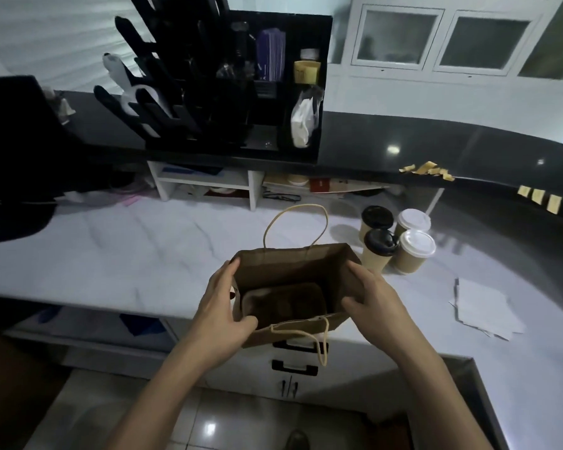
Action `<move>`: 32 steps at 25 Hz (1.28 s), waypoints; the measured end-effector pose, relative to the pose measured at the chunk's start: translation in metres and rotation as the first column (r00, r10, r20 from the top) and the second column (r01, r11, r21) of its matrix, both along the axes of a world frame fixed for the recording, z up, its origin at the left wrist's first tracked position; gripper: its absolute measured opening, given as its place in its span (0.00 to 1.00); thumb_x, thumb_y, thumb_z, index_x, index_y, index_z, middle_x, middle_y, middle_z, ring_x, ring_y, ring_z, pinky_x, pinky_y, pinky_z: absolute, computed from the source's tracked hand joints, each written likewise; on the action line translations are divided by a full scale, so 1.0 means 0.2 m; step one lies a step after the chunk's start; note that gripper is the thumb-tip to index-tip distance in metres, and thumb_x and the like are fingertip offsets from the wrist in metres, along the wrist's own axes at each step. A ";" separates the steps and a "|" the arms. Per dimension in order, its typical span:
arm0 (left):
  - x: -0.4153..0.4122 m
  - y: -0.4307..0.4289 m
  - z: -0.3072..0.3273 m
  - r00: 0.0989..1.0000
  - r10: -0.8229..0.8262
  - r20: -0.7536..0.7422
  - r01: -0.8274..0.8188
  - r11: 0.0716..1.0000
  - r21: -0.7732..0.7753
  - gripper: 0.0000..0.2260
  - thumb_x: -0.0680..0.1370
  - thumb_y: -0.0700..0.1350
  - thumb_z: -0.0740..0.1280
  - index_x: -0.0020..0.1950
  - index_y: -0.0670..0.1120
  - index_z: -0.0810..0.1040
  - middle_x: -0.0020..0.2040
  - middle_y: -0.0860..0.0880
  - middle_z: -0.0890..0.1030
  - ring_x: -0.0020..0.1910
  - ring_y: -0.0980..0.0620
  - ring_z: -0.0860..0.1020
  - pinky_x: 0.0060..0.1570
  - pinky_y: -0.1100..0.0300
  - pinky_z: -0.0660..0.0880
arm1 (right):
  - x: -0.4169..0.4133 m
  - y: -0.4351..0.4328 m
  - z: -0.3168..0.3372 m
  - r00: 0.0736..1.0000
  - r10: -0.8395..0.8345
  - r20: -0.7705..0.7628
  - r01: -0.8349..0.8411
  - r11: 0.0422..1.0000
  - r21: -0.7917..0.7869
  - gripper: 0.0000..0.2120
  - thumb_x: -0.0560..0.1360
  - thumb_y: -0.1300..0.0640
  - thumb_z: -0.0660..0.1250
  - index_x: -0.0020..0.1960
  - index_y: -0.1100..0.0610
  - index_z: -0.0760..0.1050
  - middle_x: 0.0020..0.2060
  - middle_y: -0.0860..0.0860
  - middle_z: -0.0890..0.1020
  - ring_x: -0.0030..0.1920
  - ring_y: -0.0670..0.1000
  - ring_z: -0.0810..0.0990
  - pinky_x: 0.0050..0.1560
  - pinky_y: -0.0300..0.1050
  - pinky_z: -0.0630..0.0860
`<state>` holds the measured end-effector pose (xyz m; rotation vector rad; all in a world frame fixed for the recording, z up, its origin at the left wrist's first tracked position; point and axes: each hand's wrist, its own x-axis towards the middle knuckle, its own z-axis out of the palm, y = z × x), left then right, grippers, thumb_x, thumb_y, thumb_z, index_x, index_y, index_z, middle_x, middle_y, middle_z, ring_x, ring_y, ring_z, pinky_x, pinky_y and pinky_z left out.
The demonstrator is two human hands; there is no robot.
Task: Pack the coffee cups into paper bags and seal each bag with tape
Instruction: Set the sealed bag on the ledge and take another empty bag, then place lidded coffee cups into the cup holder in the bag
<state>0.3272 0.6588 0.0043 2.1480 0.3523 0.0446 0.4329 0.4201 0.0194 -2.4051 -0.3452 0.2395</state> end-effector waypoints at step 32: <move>1.06 0.40 -0.12 1.000 -0.001 0.004 0.001 1.000 -0.005 0.43 0.75 0.40 0.73 0.81 0.59 0.52 0.78 0.57 0.57 0.73 0.54 0.63 0.69 0.52 0.67 | 0.87 0.34 -0.03 0.997 -0.025 -0.069 0.029 0.998 0.059 0.30 0.76 0.60 0.67 0.76 0.47 0.65 0.57 0.44 0.70 0.54 0.44 0.68 0.54 0.39 0.69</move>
